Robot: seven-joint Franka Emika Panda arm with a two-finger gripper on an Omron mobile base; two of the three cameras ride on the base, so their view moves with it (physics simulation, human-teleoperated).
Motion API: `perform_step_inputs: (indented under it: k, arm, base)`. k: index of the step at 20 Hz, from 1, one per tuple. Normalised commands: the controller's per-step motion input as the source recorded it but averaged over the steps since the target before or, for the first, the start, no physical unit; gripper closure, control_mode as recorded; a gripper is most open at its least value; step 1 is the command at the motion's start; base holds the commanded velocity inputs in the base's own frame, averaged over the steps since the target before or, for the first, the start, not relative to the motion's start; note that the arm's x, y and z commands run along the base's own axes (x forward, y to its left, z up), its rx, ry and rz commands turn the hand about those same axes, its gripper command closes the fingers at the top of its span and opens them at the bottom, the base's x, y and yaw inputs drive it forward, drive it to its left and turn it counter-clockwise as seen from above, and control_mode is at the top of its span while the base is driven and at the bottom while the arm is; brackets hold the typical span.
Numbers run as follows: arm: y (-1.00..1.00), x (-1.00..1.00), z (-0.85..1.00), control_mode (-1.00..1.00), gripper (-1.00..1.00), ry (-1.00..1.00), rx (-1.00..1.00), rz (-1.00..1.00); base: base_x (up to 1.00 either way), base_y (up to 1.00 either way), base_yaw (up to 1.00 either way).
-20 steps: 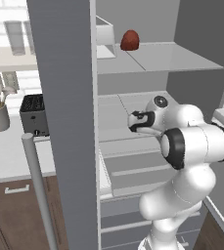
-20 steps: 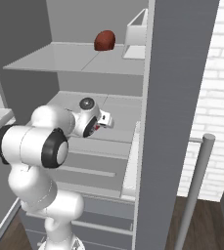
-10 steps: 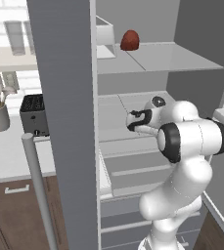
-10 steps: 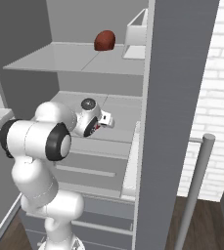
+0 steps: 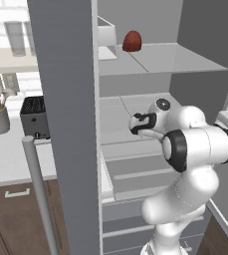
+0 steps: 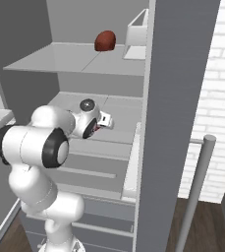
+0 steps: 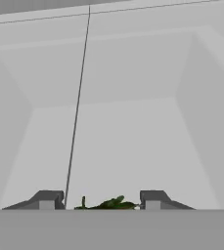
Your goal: Take the strawberry from the fridge and place it on top of the pancake, located on the dining counter.
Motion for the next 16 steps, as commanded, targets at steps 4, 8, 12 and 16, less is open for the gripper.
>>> perform_step_inputs:
  k: [4,8,12,16]
  arm:
    - [0.0,-0.97,0.67,-1.0,1.0,-0.12,0.0,0.0]
    - [0.04,-0.95,0.98,-1.0,1.0,-0.08,0.0,0.0]
    - [0.01,-0.9,1.0,-1.0,1.0,0.0,-0.01,0.0]
    - [0.04,-0.84,1.0,-1.0,1.0,0.03,0.0,0.0]
  base:
    - [0.0,0.0,0.0]
    - [0.0,0.0,0.0]
    - [0.0,0.0,0.0]
    - [0.0,0.0,0.0]
